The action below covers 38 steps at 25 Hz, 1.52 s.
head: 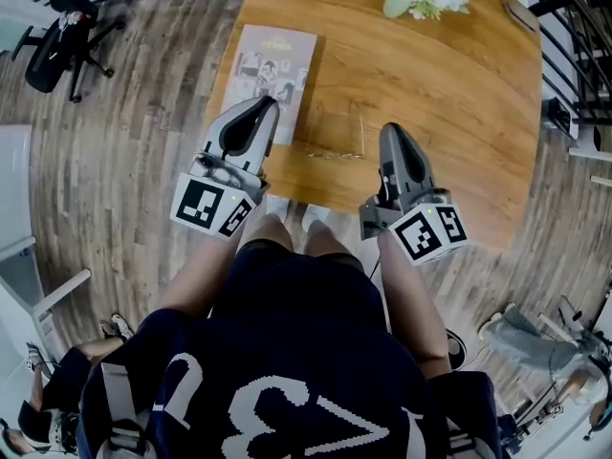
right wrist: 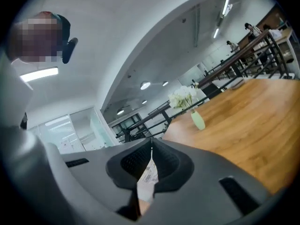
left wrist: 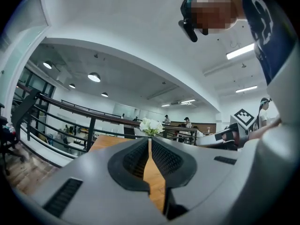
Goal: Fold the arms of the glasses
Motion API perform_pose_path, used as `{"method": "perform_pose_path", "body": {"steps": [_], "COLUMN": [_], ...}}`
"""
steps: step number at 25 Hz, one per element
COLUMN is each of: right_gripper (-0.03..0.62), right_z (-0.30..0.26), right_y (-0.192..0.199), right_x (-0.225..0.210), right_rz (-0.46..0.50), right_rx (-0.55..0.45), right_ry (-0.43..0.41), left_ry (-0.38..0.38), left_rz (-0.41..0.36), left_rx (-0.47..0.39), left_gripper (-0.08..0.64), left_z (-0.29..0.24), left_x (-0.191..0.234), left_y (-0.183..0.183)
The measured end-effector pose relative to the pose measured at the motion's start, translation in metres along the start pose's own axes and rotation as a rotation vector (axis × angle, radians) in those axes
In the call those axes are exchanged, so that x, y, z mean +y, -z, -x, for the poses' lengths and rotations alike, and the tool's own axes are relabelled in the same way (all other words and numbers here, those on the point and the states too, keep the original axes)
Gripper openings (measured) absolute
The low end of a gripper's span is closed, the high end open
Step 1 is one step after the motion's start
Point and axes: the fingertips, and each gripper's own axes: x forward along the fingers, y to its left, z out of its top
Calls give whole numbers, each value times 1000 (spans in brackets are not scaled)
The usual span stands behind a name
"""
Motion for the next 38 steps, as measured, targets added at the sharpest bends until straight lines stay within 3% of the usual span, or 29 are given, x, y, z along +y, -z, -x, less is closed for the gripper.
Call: {"method": "perform_pose_path", "body": {"steps": [4, 9, 11, 21, 27, 33, 38], "right_gripper": [28, 37, 122, 112, 37, 28, 28], "right_z": [0, 9, 9, -3, -7, -16, -26], "right_y": [73, 153, 175, 208, 206, 175, 121], "right_x": [-17, -45, -51, -74, -80, -73, -53], "right_rz": [-253, -480, -580, -817, -856, -828, -708], "right_rx": [73, 179, 206, 171, 129, 38, -91], "right_ry": [74, 203, 222, 275, 276, 163, -6], "left_ry": [14, 35, 38, 32, 20, 41, 91], "left_rz": [24, 34, 37, 24, 24, 30, 61], "left_rx": [31, 67, 79, 119, 127, 97, 86], "left_gripper": [31, 31, 31, 31, 31, 32, 32], "left_z": [-1, -1, 0, 7, 9, 7, -3], "left_x": [9, 14, 16, 23, 27, 27, 21], "left_y": [15, 33, 37, 48, 51, 42, 27]}}
